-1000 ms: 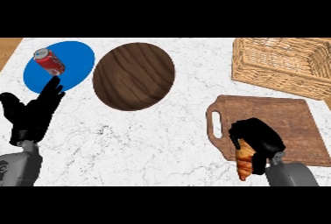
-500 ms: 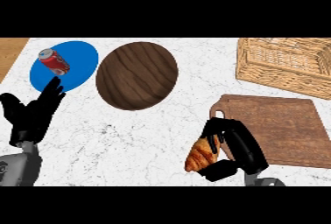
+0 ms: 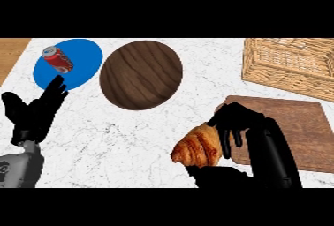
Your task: Pick the croissant from the cutting board and place it in the basket
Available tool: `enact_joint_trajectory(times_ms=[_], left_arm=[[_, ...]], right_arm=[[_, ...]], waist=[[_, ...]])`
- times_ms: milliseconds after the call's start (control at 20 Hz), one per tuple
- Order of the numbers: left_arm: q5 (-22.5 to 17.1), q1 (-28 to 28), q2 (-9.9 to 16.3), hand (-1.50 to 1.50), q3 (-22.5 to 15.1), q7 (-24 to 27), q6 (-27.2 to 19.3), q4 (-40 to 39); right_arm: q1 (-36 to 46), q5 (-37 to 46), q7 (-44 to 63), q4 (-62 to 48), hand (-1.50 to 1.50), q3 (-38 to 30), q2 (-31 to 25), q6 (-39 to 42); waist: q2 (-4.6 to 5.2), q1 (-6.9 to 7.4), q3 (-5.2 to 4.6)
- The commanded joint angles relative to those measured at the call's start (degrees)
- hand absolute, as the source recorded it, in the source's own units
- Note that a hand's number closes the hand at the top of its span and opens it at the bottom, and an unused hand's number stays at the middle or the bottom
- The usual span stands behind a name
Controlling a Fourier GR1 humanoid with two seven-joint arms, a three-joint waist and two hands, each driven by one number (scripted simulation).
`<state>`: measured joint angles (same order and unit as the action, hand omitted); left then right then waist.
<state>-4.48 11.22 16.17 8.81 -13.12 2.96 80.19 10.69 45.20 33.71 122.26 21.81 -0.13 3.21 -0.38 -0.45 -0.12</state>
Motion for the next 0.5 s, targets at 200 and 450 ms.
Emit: enact_joint_trajectory(times_ms=[200,450], left_arm=[[0.69,-0.18,-1.35,0.00,-0.66,-0.26,-0.51,1.39],[1.43,-0.70,-1.81,0.00,-0.84,2.68,0.23,-1.69]], right_arm=[[22.41,0.81,15.79,-1.18,1.50,-11.41,0.13,7.57],[33.49,-1.46,16.26,-9.18,1.50,-22.48,-3.62,7.79]], waist=[[0.29,0.79,0.09],[0.43,0.72,0.08]])
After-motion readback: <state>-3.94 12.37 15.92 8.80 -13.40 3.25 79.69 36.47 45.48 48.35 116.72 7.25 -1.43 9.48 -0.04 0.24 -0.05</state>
